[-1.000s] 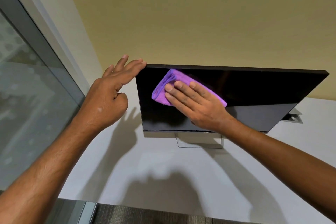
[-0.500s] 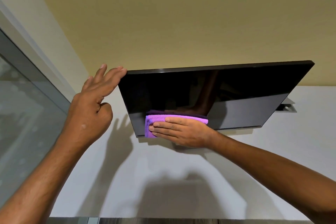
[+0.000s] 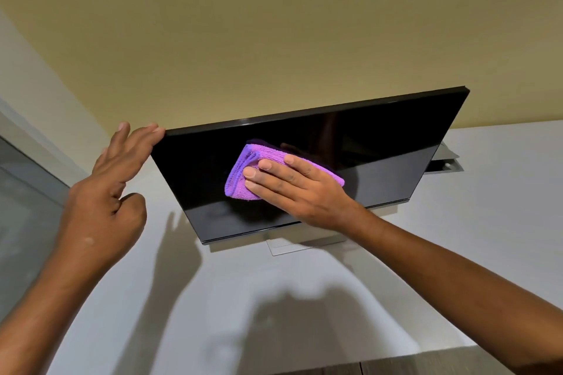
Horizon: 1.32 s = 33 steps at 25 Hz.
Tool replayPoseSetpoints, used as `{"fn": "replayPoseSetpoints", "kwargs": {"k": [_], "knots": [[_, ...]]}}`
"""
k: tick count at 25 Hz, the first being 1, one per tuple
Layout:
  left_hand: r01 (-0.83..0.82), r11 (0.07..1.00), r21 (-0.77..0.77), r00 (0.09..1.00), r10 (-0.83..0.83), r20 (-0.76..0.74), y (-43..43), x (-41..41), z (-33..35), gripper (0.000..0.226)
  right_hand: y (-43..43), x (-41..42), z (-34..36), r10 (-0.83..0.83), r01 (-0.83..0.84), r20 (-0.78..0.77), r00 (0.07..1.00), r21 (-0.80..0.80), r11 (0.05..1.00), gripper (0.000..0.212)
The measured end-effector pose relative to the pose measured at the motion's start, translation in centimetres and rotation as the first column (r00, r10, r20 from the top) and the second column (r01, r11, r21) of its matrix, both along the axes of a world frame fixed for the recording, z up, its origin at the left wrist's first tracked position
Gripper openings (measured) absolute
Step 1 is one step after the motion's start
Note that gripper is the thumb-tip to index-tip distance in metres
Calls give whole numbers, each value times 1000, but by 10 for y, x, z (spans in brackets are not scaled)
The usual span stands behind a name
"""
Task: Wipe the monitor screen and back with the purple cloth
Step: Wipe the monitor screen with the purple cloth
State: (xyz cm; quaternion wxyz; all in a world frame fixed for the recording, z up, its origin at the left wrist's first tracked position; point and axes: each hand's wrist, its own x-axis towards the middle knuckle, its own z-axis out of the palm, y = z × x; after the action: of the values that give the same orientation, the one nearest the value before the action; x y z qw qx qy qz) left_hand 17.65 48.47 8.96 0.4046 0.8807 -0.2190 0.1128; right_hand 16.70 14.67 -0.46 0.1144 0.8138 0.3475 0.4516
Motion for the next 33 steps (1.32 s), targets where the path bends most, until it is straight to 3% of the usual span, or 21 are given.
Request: {"fn": "replayPoseSetpoints", "kwargs": {"k": [7, 9, 13, 15, 17, 20, 24, 28, 33], "knots": [[-46, 997, 54, 999, 46, 7, 0, 3, -8, 107, -13, 2, 12, -176, 147, 102, 979, 245, 958, 64], [-64, 995, 79, 998, 63, 14, 0, 5, -10, 116, -22, 4, 14, -219, 179, 87, 972, 331, 926, 73], [-57, 994, 93, 996, 51, 67, -3, 4, -12, 119, -33, 5, 11, -307, 268, -17, 952, 538, 800, 72], [-55, 995, 88, 996, 48, 75, -4, 1, -12, 118, -37, 5, 10, -353, 345, -122, 928, 643, 684, 75], [-46, 994, 95, 996, 39, 75, -4, -1, -13, 120, -41, 5, 11, -362, 378, -200, 910, 755, 535, 65], [-25, 994, 104, 998, 18, 67, -3, -5, -15, 122, -47, 9, 13, -327, 333, -237, 915, 901, 279, 60], [-29, 992, 121, 998, 23, 53, -4, -8, -15, 123, -57, 15, 6, -299, 266, -251, 921, 964, 9, 60], [-36, 986, 160, 999, 30, 42, -5, -13, -13, 124, -73, 15, -24, -253, 270, -358, 899, 907, -324, 61], [-6, 983, 181, 999, -2, 41, -1, -19, -12, 113, -68, 4, -75, -33, 394, -549, 835, 640, -659, 60]]}}
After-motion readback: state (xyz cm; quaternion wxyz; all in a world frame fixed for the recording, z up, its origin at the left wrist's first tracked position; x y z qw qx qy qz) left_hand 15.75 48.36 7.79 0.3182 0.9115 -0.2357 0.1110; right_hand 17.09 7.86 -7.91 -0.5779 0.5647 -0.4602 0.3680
